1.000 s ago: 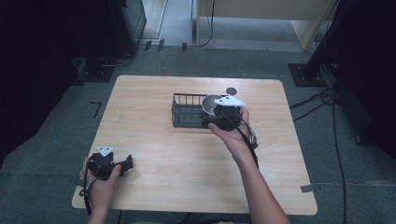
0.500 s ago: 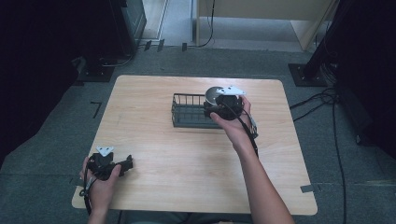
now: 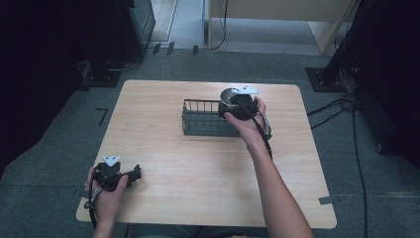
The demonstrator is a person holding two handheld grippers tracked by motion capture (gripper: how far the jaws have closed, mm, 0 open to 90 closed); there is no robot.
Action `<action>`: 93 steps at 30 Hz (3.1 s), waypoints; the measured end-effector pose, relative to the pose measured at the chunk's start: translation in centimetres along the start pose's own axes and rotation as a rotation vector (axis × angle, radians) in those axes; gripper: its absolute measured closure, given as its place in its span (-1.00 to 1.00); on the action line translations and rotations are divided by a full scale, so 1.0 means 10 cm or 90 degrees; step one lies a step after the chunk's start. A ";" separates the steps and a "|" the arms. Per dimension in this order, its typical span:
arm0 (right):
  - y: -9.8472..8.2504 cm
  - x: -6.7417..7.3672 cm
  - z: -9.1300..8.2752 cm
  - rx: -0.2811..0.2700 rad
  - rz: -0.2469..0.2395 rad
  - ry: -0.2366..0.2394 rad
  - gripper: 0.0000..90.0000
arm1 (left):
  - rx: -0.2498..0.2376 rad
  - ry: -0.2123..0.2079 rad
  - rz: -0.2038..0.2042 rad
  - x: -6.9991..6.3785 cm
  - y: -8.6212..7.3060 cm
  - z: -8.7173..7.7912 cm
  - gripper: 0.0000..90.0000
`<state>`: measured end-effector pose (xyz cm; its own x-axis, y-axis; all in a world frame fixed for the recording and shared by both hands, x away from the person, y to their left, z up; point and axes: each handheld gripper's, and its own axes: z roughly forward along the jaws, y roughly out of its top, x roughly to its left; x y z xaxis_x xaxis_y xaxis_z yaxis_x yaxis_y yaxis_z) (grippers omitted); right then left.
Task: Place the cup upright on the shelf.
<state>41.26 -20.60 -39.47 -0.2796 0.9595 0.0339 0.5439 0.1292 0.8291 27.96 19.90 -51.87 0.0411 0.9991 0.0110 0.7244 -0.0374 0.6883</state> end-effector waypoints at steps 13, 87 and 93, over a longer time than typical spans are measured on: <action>-0.09 -0.08 0.27 0.018 0.007 -0.028 -0.60 | 0.000 0.000 0.000 0.00 0.00 0.00 -1.00; -0.78 -0.47 -0.54 0.023 0.046 -0.015 -1.00 | -0.001 0.000 0.001 0.00 0.00 0.00 -1.00; -0.97 -0.57 -0.63 0.031 0.057 -0.026 -1.00 | 0.001 0.000 0.002 0.00 0.00 0.00 -1.00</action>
<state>32.65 -28.92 -44.21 -0.1959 0.9771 0.0830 0.6029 0.0533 0.7960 27.95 19.92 -51.87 0.0431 0.9990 0.0129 0.7249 -0.0401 0.6877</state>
